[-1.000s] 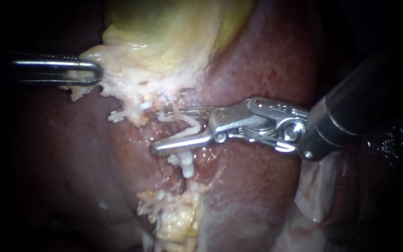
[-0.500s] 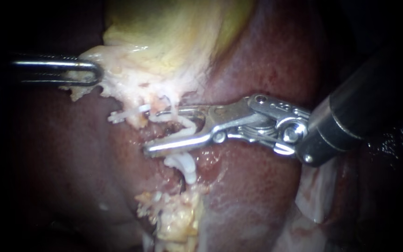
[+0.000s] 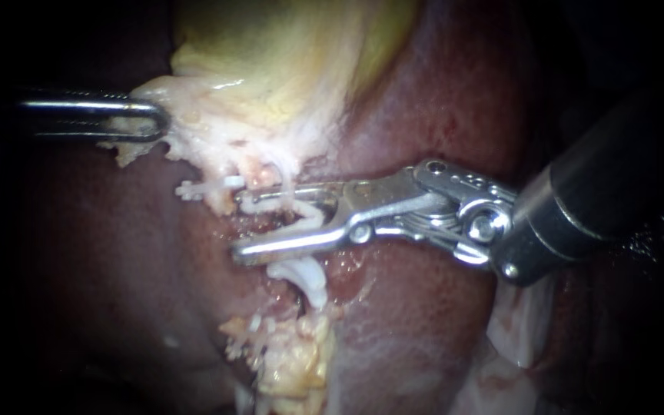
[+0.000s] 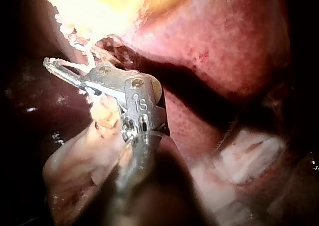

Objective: Clipping third clip right tube

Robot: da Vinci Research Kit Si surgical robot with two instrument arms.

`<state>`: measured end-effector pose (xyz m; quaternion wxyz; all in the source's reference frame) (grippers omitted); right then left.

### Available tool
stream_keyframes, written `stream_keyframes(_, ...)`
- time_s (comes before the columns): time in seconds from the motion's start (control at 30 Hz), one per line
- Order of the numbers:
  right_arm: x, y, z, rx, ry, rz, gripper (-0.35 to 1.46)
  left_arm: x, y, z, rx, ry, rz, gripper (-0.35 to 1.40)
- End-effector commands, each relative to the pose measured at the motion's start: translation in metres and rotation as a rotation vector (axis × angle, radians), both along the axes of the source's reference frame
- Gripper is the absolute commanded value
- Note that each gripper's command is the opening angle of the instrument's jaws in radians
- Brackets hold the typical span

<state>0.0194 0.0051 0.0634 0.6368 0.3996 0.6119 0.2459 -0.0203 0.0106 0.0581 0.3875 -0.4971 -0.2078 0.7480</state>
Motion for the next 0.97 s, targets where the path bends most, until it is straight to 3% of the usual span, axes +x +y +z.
stream_keyframes(0.03, 0.0, 0.0, 0.0, -0.002, 0.001, -0.001, 0.2, 0.0, 0.0, 0.0, 0.0, 0.0, 0.0, -0.35)
stream_keyframes(0.2, -0.0002, 0.0, -0.0001, 0.01, -0.001, -0.003, 0.01, 0.0, 0.0, 0.0, 0.0, 0.0, 0.0, -0.35)
stream_keyframes(0.37, -0.0005, 0.0, -0.0001, 0.039, -0.008, -0.007, -0.35, 0.0, 0.0, 0.0, 0.0, 0.0, 0.0, -0.35)
stream_keyframes(0.97, -0.0007, 0.0, 0.0004, 0.065, -0.016, -0.014, -0.35, -0.0001, 0.0001, 0.0001, 0.0, 0.0, -0.001, -0.35)
